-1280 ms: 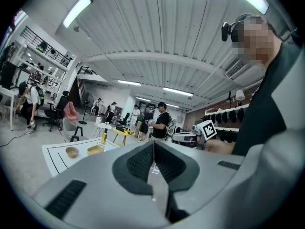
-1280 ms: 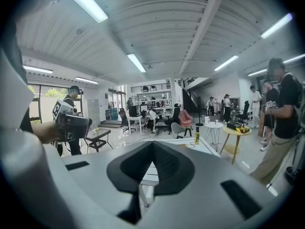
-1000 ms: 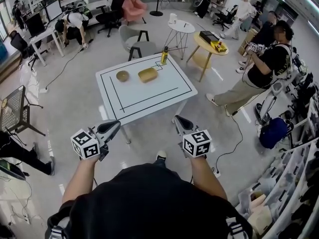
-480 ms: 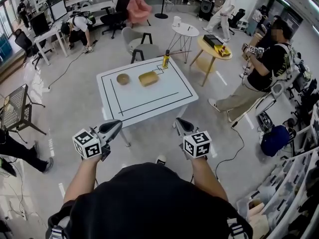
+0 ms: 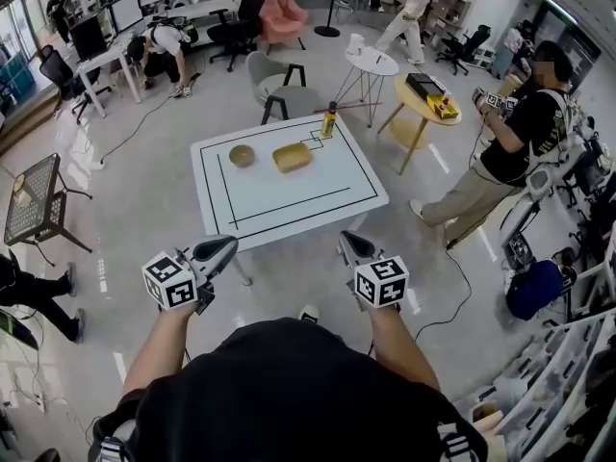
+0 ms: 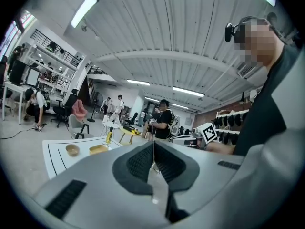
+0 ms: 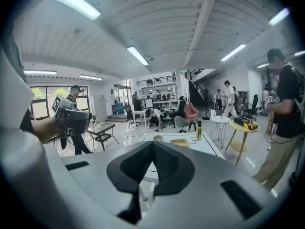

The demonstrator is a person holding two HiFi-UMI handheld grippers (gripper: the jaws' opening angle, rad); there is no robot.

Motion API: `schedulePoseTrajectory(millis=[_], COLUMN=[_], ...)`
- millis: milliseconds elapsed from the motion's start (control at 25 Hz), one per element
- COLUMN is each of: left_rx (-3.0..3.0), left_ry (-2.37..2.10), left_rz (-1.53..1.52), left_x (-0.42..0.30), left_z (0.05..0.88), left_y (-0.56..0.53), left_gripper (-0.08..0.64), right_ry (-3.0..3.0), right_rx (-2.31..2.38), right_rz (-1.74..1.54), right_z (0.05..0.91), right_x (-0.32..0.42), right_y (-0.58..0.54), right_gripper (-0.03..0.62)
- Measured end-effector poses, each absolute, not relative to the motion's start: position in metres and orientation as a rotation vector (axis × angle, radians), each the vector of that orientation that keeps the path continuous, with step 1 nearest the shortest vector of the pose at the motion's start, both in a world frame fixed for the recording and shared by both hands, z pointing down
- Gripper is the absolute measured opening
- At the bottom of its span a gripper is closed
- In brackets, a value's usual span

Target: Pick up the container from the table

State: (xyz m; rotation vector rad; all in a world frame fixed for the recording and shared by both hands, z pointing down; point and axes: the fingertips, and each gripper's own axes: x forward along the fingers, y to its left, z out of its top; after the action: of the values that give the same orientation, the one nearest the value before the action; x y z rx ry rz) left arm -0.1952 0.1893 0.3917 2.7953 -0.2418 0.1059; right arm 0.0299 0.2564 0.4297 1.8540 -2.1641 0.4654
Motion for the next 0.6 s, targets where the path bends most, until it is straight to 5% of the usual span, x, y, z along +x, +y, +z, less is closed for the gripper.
schedulePoseTrajectory(millis=[600], left_rx=[2.762], left_ry=[-0.309], left_rz=[0.114], left_x=[-0.162], left_z=[0.406], left_y=[0.149], left_gripper=[0.011], right_ry=[-2.194], right_rx=[1.785], right_rz=[0.489], right_z=[0.444], right_x=[0.065], right_y=[0.207], right_gripper=[0.006])
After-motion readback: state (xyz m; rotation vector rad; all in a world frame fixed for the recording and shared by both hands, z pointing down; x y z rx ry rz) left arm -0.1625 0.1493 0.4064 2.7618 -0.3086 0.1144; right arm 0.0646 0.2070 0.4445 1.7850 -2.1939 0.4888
